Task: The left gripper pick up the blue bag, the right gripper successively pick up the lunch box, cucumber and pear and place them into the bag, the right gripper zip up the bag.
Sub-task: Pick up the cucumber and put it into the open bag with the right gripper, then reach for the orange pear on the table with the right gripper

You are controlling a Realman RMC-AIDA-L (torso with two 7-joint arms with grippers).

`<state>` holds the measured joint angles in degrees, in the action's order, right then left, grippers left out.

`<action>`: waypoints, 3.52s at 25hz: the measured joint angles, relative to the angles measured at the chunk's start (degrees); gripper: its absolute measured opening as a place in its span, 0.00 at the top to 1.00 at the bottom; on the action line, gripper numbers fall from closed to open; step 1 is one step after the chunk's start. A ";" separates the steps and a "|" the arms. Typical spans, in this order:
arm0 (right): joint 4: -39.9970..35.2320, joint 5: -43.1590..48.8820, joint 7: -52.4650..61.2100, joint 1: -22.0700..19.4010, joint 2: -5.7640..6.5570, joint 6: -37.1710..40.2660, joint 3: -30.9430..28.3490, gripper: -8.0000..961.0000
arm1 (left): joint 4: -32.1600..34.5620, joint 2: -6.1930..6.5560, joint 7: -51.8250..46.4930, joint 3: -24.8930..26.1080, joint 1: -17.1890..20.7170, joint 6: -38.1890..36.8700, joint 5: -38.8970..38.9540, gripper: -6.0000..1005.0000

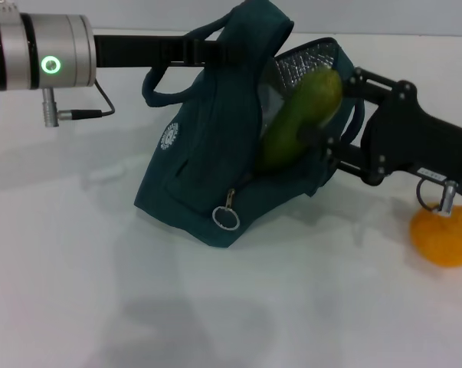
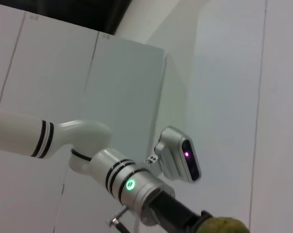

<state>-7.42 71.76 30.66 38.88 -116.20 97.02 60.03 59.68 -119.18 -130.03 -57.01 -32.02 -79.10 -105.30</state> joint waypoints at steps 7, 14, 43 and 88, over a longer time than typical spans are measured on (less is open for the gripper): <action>1.39 0.42 3.89 -0.77 0.01 0.89 0.23 0.38 | 0.00 0.00 0.33 -0.04 0.43 -0.66 0.18 0.93; 0.53 0.54 13.28 -1.18 0.01 -4.52 2.65 0.39 | 0.00 -0.06 0.37 -0.43 0.57 -0.75 0.17 0.93; -13.53 -0.63 31.19 -5.16 0.09 -8.04 10.09 0.28 | -0.38 -0.09 1.58 -1.09 1.03 -0.79 0.49 0.93; -1.38 -16.00 -4.54 -27.93 1.18 -5.82 5.89 0.67 | -2.21 -0.26 4.98 -0.82 2.52 -0.17 2.84 0.93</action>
<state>-8.79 55.76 26.12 10.95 -115.02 91.20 65.92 57.47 -119.44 -125.05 -57.83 -29.50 -79.27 -102.45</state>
